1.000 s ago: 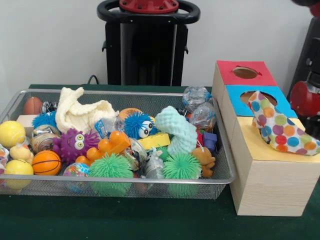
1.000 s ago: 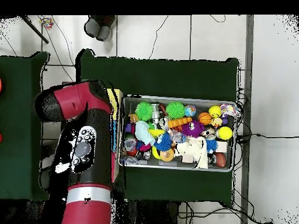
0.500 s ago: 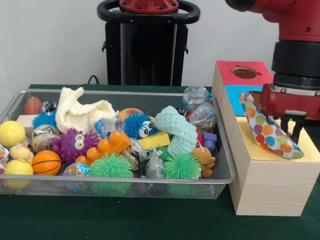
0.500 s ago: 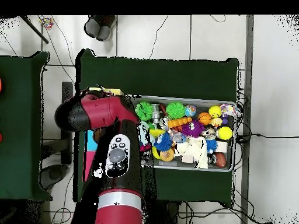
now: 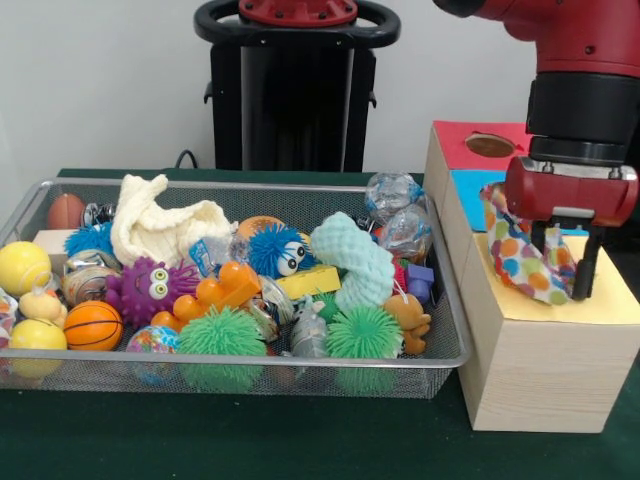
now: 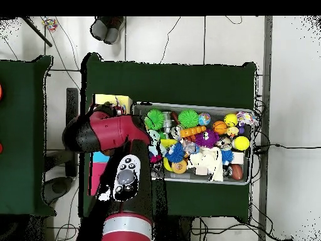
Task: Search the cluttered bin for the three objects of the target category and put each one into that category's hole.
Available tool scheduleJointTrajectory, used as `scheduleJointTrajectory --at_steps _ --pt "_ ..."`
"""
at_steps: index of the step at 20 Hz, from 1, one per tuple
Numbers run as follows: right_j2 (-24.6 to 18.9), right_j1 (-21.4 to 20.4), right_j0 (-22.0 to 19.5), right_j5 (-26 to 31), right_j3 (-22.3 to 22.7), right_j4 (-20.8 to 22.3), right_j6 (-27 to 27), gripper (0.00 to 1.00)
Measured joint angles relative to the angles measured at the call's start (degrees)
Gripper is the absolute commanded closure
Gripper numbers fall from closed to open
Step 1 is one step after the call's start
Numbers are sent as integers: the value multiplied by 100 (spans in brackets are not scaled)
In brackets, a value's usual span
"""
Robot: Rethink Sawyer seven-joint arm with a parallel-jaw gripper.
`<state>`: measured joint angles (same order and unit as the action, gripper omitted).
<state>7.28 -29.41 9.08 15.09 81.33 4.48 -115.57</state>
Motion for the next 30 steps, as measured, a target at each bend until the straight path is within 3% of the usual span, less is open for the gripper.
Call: scheduleJointTrajectory --at_steps 13,29,30 --pt "273 2 279 -78 153 -1 1 0" --pt "165 -65 145 -73 245 -2 0 0" --pt "151 -74 118 -72 256 -1 0 100"
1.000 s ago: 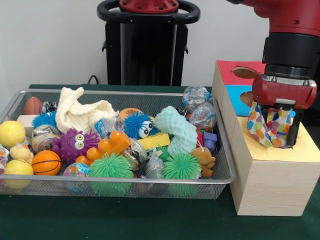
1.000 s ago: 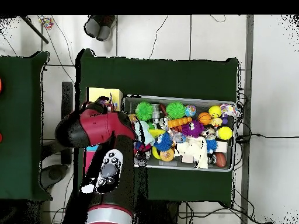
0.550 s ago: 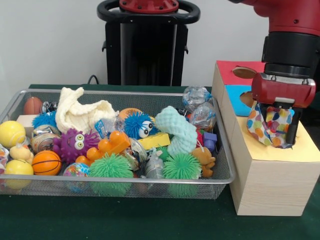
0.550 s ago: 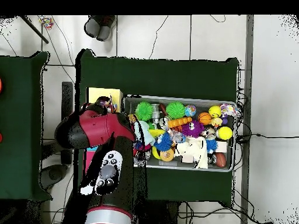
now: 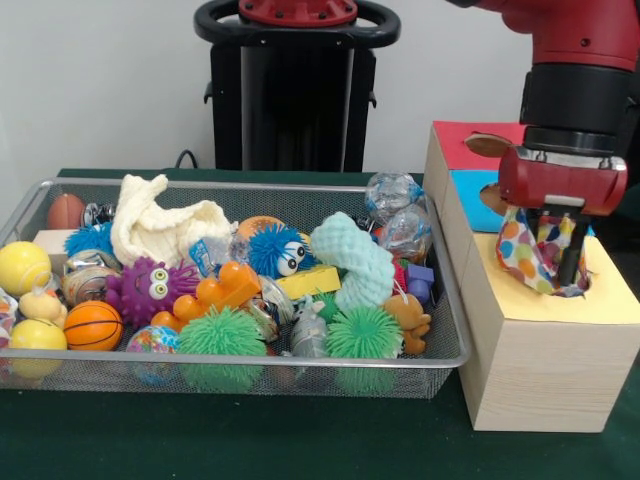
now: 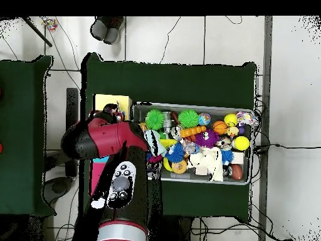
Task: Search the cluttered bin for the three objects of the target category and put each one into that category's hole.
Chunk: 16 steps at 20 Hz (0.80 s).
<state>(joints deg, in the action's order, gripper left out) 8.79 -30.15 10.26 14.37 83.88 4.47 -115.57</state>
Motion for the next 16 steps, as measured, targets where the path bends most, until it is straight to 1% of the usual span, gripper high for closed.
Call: scheduleJointTrajectory --at_steps 4,16 --pt "-51 -9 -75 -1 35 -1 0 100" --pt "-88 1 -88 2 40 -2 0 100"
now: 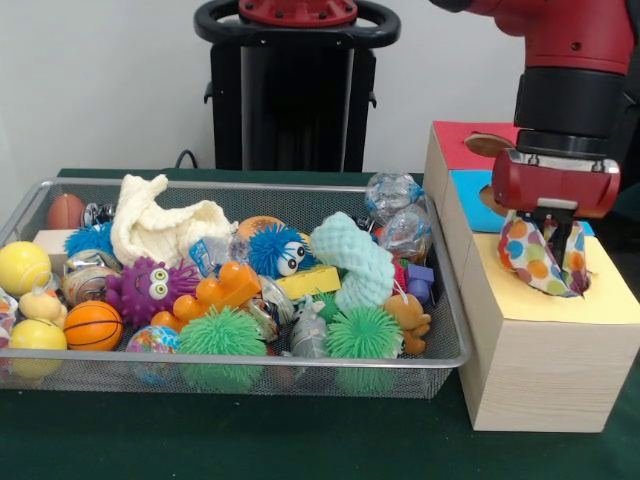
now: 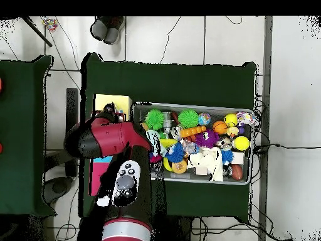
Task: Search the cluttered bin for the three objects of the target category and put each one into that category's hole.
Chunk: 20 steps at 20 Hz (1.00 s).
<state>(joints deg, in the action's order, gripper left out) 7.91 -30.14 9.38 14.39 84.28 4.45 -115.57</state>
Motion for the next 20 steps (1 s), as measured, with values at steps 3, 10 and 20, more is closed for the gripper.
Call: scheduleJointTrajectory --at_steps 3,10,20 --pt "0 119 18 -1 -56 -1 0 100" --pt "158 737 243 -91 -588 -98 0 100" --pt "544 1064 531 110 -1112 -429 1 100"
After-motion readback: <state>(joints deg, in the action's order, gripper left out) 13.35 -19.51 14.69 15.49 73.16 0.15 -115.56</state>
